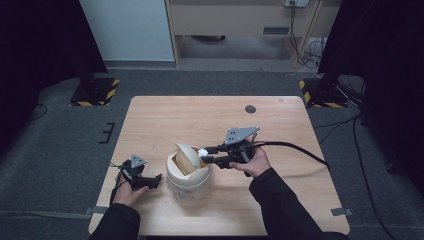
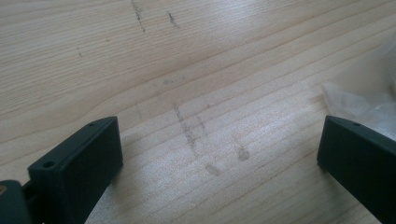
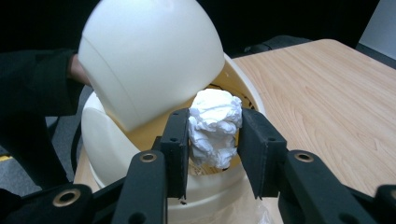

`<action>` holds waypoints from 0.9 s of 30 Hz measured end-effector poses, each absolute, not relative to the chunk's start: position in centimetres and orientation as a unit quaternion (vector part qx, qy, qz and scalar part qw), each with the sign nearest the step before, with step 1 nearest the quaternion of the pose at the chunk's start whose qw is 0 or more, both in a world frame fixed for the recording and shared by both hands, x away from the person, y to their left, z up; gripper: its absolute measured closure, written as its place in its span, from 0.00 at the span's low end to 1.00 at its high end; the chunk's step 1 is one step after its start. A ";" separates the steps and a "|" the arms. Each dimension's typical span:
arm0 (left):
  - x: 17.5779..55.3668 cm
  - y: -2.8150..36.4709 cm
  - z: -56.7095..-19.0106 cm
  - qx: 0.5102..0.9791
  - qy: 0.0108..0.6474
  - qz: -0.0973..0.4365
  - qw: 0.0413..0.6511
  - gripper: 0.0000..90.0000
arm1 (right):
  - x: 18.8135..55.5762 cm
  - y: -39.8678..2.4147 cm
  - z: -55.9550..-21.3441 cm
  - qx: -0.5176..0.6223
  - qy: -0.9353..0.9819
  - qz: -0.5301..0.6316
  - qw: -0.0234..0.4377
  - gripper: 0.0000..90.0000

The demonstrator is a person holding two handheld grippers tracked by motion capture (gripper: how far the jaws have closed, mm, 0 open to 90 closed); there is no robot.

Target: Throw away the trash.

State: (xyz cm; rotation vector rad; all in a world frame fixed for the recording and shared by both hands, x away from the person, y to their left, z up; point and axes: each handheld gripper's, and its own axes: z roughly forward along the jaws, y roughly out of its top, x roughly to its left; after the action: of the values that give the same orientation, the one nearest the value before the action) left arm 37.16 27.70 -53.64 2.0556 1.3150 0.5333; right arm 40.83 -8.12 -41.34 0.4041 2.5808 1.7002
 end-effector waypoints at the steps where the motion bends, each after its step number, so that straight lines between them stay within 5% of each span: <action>1: 37.2 27.7 -53.6 0.781 0.499 0.203 0.316 0.00 | 40.8 -8.1 -41.4 0.129 0.829 0.544 0.013 0.69; 12: 37.2 27.7 -53.6 0.781 0.499 0.202 0.316 0.00 | 40.9 -8.2 -41.3 0.135 0.828 0.545 0.014 0.56; 27: 37.2 27.7 -53.6 0.781 0.499 0.203 0.316 0.00 | 41.7 -12.4 -41.3 0.222 0.804 0.543 0.097 0.39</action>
State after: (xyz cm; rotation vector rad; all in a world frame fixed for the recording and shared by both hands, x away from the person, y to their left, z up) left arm 37.15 27.70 -53.64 2.0552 1.3151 0.5336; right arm 41.65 -12.38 -41.34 0.6584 2.3795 1.6081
